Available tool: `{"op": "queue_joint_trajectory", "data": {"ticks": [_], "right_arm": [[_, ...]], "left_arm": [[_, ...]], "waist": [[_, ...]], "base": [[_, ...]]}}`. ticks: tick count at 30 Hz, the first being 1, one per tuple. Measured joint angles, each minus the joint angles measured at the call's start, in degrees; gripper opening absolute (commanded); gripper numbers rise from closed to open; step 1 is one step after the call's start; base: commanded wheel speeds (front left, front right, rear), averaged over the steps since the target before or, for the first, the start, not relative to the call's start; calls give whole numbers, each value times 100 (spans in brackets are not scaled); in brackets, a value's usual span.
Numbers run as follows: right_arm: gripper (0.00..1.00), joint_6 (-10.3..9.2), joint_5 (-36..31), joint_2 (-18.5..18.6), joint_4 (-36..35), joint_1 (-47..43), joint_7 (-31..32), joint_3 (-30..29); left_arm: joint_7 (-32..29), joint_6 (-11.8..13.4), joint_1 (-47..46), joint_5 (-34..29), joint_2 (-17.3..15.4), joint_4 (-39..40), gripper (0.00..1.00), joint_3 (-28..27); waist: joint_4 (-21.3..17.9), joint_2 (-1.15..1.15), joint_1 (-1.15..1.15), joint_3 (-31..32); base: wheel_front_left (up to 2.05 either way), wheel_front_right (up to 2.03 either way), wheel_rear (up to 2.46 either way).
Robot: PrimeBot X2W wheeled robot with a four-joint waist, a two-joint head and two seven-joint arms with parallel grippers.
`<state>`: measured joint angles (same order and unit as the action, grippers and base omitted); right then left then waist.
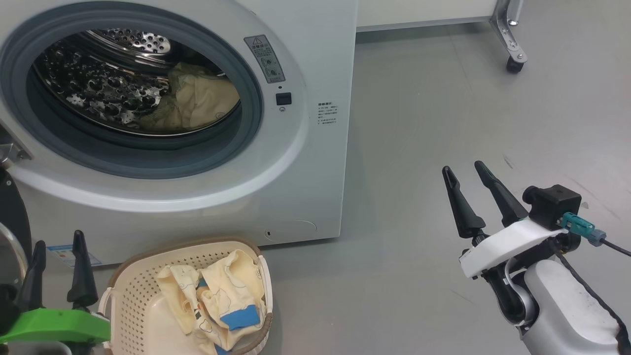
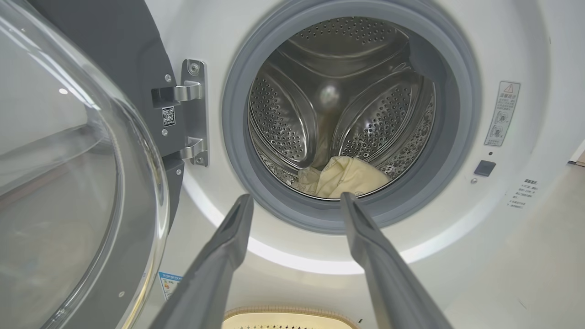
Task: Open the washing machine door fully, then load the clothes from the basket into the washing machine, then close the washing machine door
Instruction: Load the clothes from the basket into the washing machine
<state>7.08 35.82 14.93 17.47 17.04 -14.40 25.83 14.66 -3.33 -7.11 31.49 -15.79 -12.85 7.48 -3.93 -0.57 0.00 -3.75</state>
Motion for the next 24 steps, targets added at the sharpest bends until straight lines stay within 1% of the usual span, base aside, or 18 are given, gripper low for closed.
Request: {"op": "queue_joint_trajectory", "data": {"ticks": [8, 24], "right_arm": [[100, 0, 0, 65, -87, -9, 0, -33], [100, 0, 0, 65, -175, -12, 0, -56]], "left_arm": [[0, 4, 188, 1, 99, 238, 100, -92], [0, 4, 359, -30, 118, 547, 100, -170]], "waist": [[20, 0, 0, -26], [-15, 0, 0, -147]], "base": [[0, 0, 0], [0, 0, 0]]}}
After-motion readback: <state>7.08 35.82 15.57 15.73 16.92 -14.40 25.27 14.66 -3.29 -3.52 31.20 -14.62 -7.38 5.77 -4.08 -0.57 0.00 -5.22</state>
